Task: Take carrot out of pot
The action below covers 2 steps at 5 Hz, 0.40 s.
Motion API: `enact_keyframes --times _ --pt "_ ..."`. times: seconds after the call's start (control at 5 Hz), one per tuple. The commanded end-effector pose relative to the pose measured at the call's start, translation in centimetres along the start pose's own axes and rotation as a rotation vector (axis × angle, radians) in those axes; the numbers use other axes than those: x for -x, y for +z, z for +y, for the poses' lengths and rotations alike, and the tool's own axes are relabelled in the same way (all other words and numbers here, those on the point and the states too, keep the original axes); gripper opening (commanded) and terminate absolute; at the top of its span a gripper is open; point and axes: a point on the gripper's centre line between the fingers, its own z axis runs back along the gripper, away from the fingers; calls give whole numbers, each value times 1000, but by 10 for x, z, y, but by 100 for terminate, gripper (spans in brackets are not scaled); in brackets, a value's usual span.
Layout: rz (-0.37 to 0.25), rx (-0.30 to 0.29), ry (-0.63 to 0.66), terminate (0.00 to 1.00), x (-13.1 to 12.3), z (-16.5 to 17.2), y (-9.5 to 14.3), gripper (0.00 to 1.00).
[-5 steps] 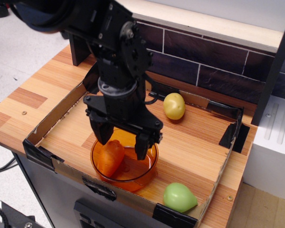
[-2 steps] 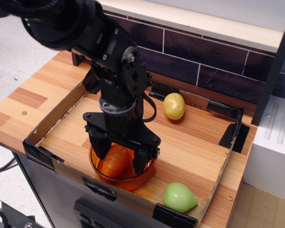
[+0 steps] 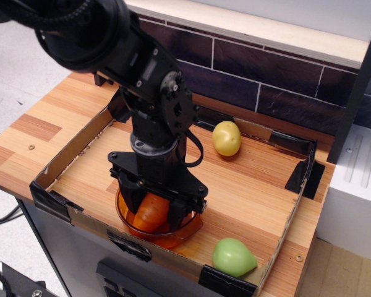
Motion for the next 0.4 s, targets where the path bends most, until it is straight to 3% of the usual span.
enact_keyframes --times 0.0,0.2 --pt "-56 0 45 0 -5 5 27 0" --pt "-100 12 120 0 -14 7 58 0"
